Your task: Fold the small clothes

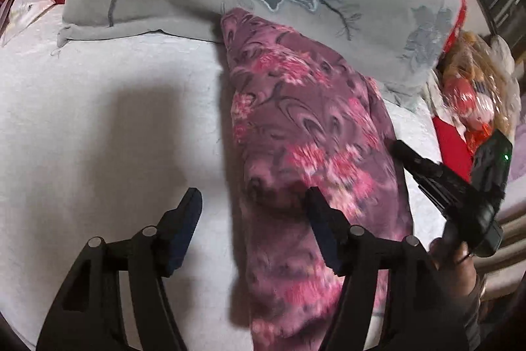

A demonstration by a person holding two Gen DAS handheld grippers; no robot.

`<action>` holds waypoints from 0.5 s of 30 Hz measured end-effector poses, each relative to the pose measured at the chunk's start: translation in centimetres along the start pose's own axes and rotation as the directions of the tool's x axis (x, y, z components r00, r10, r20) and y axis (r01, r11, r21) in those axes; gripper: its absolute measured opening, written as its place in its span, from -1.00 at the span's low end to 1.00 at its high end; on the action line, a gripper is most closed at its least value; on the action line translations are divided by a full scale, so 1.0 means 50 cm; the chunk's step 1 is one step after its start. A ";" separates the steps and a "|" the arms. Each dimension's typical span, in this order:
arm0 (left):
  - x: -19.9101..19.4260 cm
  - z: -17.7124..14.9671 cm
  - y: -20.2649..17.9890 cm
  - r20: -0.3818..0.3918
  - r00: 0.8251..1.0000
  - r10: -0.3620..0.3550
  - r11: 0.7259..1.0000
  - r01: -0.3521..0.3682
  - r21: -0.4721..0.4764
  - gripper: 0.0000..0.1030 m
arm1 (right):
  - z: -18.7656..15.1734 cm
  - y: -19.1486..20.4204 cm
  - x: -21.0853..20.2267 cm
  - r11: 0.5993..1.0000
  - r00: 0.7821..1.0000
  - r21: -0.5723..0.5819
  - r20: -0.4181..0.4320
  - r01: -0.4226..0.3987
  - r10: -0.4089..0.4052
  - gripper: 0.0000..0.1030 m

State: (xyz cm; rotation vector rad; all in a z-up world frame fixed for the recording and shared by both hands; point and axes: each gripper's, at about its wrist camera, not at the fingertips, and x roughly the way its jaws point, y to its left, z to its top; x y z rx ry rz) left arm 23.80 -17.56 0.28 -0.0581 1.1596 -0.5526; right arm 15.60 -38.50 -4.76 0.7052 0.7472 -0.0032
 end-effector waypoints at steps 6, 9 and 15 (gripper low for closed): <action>0.000 -0.113 0.000 -0.075 0.996 -0.041 0.998 0.044 0.045 0.25 | -0.121 -0.040 -0.086 0.988 0.984 0.019 -0.087 -0.152 0.153 0.04; 0.036 -0.160 -0.006 -0.143 0.990 0.010 0.999 -0.003 0.048 0.25 | -0.168 -0.027 -0.091 0.992 0.991 -0.113 -0.121 -0.061 0.047 -0.88; 0.023 -0.184 -0.003 -0.141 0.989 0.039 0.997 -0.030 0.067 0.26 | -0.166 -0.046 -0.159 0.995 0.998 -0.082 0.001 -0.056 0.057 -0.91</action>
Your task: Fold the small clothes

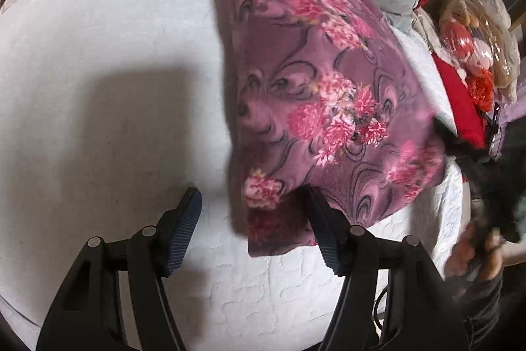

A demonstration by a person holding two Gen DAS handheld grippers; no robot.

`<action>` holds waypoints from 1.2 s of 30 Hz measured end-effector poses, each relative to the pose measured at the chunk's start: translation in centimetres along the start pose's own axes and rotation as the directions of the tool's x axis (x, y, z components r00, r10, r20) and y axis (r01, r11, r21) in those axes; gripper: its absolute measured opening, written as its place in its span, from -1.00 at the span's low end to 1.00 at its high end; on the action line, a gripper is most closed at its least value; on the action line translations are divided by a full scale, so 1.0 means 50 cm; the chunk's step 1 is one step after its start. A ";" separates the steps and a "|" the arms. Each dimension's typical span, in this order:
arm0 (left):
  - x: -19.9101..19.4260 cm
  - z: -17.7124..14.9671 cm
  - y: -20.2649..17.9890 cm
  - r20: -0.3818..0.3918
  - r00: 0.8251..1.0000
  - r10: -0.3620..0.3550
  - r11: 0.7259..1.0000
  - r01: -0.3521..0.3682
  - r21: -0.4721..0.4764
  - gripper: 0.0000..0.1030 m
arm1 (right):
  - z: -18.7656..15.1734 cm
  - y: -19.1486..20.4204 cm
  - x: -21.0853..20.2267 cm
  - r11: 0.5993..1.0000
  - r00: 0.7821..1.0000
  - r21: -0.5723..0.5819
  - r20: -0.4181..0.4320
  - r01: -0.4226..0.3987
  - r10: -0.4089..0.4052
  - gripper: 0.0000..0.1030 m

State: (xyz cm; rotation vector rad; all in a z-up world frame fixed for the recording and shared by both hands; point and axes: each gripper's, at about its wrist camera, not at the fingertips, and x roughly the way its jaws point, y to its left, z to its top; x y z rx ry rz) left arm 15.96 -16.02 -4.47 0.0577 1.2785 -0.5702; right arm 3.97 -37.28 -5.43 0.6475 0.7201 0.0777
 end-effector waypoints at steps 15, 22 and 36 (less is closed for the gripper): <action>-0.019 -0.021 0.019 0.043 0.999 -0.015 1.000 0.015 0.011 0.25 | -0.113 0.041 0.041 0.957 0.979 -0.268 -0.133 0.115 -0.155 -0.75; -0.124 0.122 0.025 0.193 0.968 -0.158 0.985 0.167 -0.032 0.25 | 0.037 0.091 0.017 0.972 0.998 -0.224 0.012 0.069 -0.068 -0.50; -0.040 0.239 0.089 0.182 0.969 -0.166 0.953 0.205 -0.223 0.55 | 0.181 0.063 0.175 0.994 0.994 -0.048 0.057 0.093 -0.091 -0.47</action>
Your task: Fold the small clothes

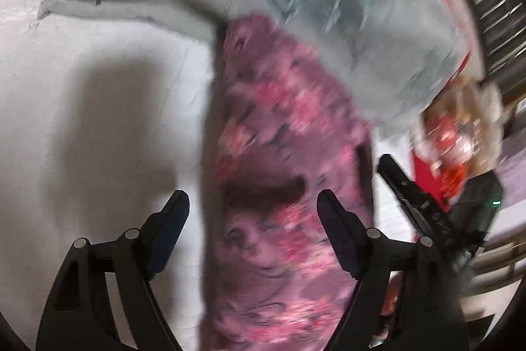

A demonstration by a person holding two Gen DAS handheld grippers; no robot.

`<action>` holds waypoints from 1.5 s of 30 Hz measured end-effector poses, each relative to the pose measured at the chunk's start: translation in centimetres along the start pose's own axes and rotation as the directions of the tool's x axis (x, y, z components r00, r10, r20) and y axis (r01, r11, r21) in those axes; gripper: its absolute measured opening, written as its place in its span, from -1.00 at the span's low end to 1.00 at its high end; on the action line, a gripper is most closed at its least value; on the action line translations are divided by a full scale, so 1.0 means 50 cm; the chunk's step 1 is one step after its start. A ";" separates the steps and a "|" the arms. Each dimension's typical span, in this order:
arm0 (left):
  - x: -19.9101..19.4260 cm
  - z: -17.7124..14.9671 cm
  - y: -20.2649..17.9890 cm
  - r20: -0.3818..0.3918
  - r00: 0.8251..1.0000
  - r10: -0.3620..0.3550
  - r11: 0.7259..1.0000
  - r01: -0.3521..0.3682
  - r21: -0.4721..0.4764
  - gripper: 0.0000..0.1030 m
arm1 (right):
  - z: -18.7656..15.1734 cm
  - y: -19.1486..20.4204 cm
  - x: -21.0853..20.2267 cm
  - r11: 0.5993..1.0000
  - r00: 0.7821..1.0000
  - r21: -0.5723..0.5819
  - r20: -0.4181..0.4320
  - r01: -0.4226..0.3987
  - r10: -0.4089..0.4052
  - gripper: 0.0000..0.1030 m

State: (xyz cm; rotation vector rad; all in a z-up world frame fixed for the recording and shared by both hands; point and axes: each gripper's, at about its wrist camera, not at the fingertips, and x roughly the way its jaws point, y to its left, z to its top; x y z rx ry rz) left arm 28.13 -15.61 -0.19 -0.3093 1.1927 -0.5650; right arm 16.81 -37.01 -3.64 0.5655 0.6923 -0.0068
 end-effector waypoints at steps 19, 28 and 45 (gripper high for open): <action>0.025 -0.088 0.066 -0.176 0.976 -0.130 0.991 0.126 -0.033 0.61 | -0.072 -0.100 0.002 0.971 0.960 0.172 -0.198 -0.165 0.198 0.50; -0.070 -0.110 0.057 -0.098 0.994 -0.045 0.999 0.047 0.015 -0.15 | -0.075 -0.005 -0.053 0.988 0.977 0.029 -0.145 -0.152 0.155 -0.58; -0.200 -0.338 0.105 -0.098 0.993 0.069 0.995 -0.061 0.082 0.11 | -0.302 0.045 -0.167 0.989 0.935 0.074 -0.322 -0.130 0.147 -0.25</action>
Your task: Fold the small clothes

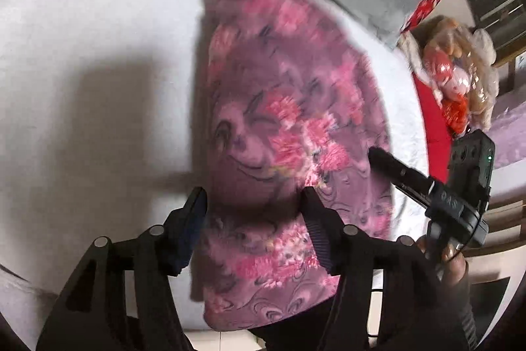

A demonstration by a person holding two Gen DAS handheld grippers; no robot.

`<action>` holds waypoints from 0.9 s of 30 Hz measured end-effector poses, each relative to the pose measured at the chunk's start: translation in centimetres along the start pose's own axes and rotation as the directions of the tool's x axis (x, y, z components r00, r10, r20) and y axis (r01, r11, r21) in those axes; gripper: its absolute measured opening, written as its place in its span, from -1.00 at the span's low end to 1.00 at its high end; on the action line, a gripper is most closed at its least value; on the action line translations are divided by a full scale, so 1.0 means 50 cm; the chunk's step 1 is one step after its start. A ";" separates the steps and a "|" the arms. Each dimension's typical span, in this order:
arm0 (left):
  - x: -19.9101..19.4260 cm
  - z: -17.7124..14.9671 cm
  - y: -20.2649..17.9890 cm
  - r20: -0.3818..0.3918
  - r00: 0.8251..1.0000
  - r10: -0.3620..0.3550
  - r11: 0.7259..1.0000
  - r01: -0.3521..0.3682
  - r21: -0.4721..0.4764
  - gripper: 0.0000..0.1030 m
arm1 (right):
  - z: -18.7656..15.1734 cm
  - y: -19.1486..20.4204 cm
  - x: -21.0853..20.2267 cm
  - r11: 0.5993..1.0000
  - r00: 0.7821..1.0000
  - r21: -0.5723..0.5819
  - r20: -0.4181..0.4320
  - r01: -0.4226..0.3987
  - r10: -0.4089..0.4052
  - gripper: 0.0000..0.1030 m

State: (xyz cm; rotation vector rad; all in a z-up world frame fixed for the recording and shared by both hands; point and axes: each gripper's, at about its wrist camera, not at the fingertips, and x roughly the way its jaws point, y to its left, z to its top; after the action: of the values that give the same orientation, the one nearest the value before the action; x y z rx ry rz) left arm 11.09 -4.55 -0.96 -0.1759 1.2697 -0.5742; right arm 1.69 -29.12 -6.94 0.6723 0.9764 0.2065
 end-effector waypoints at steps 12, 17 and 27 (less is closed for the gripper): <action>0.135 0.225 -0.084 0.110 0.914 0.390 0.902 -0.403 0.156 0.33 | 0.141 0.107 0.056 0.967 0.977 -0.213 0.188 0.139 -0.099 -0.34; 0.126 0.237 -0.014 0.049 0.961 0.274 0.960 -0.276 0.042 0.46 | 0.158 0.036 0.094 0.974 0.977 -0.140 0.144 0.180 -0.159 -0.44; 0.058 0.069 0.008 0.121 0.951 0.284 0.939 -0.302 0.164 0.50 | 0.027 0.028 0.057 0.930 0.984 -0.341 -0.057 0.137 -0.166 -0.04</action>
State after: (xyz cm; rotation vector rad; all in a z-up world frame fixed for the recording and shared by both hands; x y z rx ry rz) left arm 14.98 -6.27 -2.52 0.1365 1.1182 -0.4147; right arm 4.59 -27.33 -7.55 0.2738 1.0391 0.2595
